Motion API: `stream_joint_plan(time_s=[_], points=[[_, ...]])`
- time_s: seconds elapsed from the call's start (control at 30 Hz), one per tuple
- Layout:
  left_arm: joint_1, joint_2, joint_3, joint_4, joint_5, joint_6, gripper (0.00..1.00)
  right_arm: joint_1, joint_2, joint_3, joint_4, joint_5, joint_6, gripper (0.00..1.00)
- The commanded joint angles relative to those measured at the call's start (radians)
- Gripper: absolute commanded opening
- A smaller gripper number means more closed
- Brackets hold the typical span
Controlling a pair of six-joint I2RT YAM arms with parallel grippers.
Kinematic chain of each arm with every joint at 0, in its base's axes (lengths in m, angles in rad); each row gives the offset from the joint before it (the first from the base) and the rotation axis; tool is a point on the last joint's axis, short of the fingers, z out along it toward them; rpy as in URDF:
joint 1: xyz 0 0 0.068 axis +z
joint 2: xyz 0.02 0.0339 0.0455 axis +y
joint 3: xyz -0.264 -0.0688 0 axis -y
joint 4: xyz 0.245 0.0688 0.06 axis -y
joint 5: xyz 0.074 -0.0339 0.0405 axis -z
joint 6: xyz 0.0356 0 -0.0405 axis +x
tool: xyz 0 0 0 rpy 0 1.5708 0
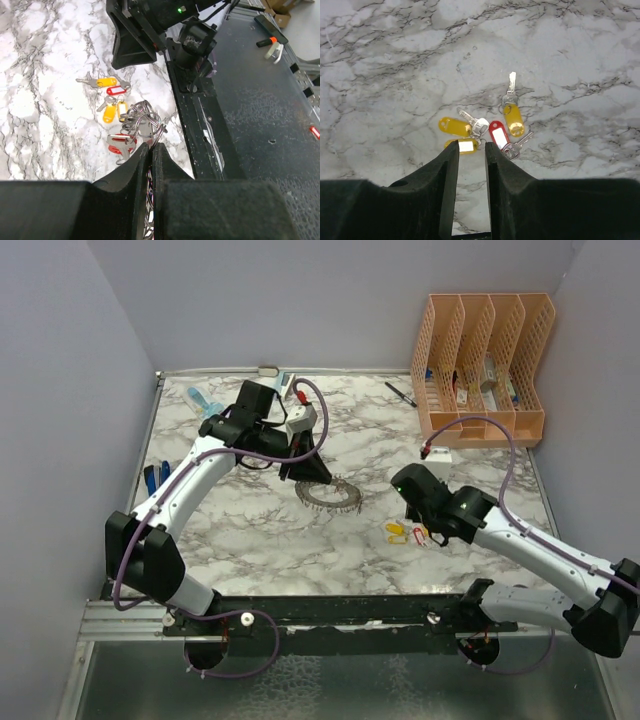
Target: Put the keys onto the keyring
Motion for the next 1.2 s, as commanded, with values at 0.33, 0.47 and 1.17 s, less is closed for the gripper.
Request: stream_joint_plan(time_s=[0.33,0.47,1.17], points=[[0.003,-0.061,-0.011,0.145,-0.043,-0.13,0.0,-0.285,0.191,-0.053,0.182,-0.447,-0.132,0.22],[0.003,-0.065,-0.012,0.127,-0.04,-0.104,0.0,-0.305,0.191,-0.065,0.157,-0.464,-0.035,0.23],[0.024,-0.025,0.024,-0.154,0.014,0.26,0.0,-0.321,0.123,-0.254,0.257,-0.491,0.28,0.29]])
